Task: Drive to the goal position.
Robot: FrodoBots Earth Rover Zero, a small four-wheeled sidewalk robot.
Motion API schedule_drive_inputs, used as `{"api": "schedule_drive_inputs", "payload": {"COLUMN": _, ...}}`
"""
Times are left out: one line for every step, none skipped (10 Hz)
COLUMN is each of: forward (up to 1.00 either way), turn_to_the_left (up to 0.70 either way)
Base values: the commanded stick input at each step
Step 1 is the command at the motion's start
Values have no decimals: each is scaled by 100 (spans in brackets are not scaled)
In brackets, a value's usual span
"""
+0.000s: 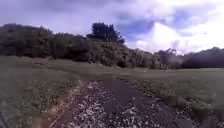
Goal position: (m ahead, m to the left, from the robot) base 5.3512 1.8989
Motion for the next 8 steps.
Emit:
{"api": "schedule_drive_inputs", "payload": {"forward": 85, "turn_to_the_left": 0}}
{"api": "schedule_drive_inputs", "payload": {"forward": 85, "turn_to_the_left": 0}}
{"api": "schedule_drive_inputs", "payload": {"forward": 85, "turn_to_the_left": 0}}
{"api": "schedule_drive_inputs", "payload": {"forward": 85, "turn_to_the_left": 0}}
{"api": "schedule_drive_inputs", "payload": {"forward": 85, "turn_to_the_left": 0}}
{"api": "schedule_drive_inputs", "payload": {"forward": 85, "turn_to_the_left": 0}}
{"api": "schedule_drive_inputs", "payload": {"forward": 85, "turn_to_the_left": 0}}
{"api": "schedule_drive_inputs", "payload": {"forward": 85, "turn_to_the_left": 0}}
